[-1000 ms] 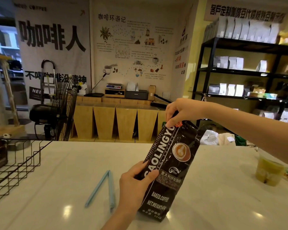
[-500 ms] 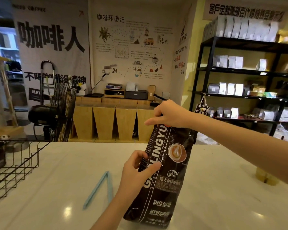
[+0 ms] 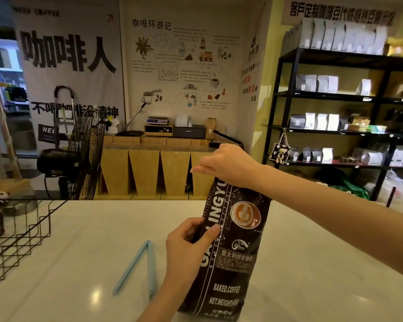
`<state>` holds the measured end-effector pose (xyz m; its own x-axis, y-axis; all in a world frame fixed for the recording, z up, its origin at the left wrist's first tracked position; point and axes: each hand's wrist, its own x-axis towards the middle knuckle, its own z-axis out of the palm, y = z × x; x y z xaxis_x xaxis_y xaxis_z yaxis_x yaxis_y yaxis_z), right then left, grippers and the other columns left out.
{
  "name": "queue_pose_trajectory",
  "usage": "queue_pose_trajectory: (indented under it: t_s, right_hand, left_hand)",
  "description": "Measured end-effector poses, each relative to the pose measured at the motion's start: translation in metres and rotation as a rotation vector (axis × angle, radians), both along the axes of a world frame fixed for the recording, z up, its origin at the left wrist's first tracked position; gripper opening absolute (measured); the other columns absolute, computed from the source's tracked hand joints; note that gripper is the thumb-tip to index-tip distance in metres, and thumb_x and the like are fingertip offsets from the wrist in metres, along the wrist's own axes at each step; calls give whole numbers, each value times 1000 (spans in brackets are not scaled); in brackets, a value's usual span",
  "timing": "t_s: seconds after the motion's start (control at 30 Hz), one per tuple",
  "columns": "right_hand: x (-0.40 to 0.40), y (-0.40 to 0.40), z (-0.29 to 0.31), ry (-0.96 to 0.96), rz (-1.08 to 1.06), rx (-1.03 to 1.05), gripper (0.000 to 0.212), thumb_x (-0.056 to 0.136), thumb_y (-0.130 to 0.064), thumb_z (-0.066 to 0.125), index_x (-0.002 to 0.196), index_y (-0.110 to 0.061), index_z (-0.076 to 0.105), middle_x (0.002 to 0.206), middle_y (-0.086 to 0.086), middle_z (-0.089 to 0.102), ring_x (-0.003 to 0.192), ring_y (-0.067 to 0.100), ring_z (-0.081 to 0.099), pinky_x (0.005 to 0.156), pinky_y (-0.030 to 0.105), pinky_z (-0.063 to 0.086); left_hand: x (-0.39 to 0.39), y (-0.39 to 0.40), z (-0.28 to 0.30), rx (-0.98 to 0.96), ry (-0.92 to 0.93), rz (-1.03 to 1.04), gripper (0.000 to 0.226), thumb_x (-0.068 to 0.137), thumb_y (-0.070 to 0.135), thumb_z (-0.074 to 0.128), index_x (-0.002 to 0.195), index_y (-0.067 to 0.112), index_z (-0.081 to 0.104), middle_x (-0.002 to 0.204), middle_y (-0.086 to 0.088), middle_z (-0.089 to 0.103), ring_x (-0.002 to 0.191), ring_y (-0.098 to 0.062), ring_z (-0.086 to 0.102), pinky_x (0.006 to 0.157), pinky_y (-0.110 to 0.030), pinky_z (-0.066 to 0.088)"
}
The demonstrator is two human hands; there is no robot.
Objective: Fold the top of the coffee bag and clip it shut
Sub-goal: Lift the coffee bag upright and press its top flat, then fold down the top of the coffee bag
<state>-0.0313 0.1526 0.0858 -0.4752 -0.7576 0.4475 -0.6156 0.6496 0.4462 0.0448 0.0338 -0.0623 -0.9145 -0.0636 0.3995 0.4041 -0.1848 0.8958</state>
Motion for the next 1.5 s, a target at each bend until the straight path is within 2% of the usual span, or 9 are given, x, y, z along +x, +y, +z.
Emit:
queue_pose_trajectory:
  t_s: [0.3, 0.43, 0.53, 0.7, 0.87, 1.0, 1.13, 1.3, 1.5]
  right_hand:
    - [-17, -1, -7, 102, -156, 36, 58, 96, -31, 36, 41, -15, 32, 39, -8, 23, 39, 10, 26, 80, 37, 38]
    - [-10, -1, -10, 281, -86, 7, 30, 80, -25, 69, 55, -9, 66, 37, 2, 48, 51, 23, 57, 72, 37, 49]
    - [-5, -4, -8, 184, -101, -65, 31, 91, -36, 50, 86, -11, 68, 84, 8, 71, 90, 25, 58, 87, 41, 41]
    - [22, 28, -34, 190, 145, -959, 21, 89, -21, 51, 104, -8, 60, 98, 7, 66, 95, 15, 58, 85, 26, 43]
    - [58, 43, -138, -530, -58, -1400, 7, 86, -22, 60, 91, -26, 63, 90, -10, 66, 87, 2, 61, 70, 9, 46]
    - [77, 31, -192, -1057, -42, -1500, 31, 70, -45, 71, 98, -34, 65, 100, -8, 72, 98, 13, 65, 78, 24, 51]
    - [84, 18, -202, -1198, 59, -1535, 60, 56, -45, 82, 109, -51, 53, 103, -16, 70, 95, 7, 66, 70, 22, 55]
    - [86, 9, -199, -1072, 115, -1510, 52, 62, -44, 74, 107, -57, 52, 103, -22, 70, 97, 5, 66, 72, 19, 55]
    - [87, -5, -199, -1012, 150, -1592, 63, 68, -44, 70, 127, -37, 48, 106, -17, 70, 97, 4, 66, 74, 17, 54]
  left_hand:
    - [1, 1, 1, -51, 14, 18, 12, 68, 22, 74, 77, 29, 72, 78, 5, 76, 73, -14, 72, 57, -22, 57]
    - [-3, -3, 0, -16, -17, -3, 15, 63, 26, 74, 77, 24, 72, 77, 3, 76, 71, -15, 72, 54, -19, 54]
    - [-8, -8, 0, 25, -57, -1, 23, 56, 30, 74, 78, 21, 72, 76, 1, 76, 70, -16, 72, 54, -18, 54]
    - [-18, -21, -11, 122, -148, 45, 17, 62, 23, 74, 77, 17, 72, 76, -4, 76, 69, -20, 72, 52, -22, 55]
    - [-26, -24, -22, 219, -188, 144, 6, 74, 15, 69, 79, 17, 70, 75, -2, 76, 68, -17, 72, 52, -25, 55]
    - [-24, -21, -25, 191, -137, 209, 10, 70, 28, 70, 78, 24, 70, 77, 2, 76, 73, -17, 71, 57, -26, 56]
    - [-23, -21, -24, 155, -107, 322, 4, 79, 25, 65, 78, 29, 66, 78, 2, 74, 76, -14, 70, 55, -19, 54]
    - [-17, -23, -20, -107, -104, 445, 27, 88, 33, 52, 112, 25, 42, 125, -7, 55, 114, -22, 54, 85, -35, 48]
    - [-23, -33, 34, -1195, 807, 577, 36, 88, 32, 43, 119, 18, 55, 141, -12, 44, 134, -25, 27, 108, -43, 20]
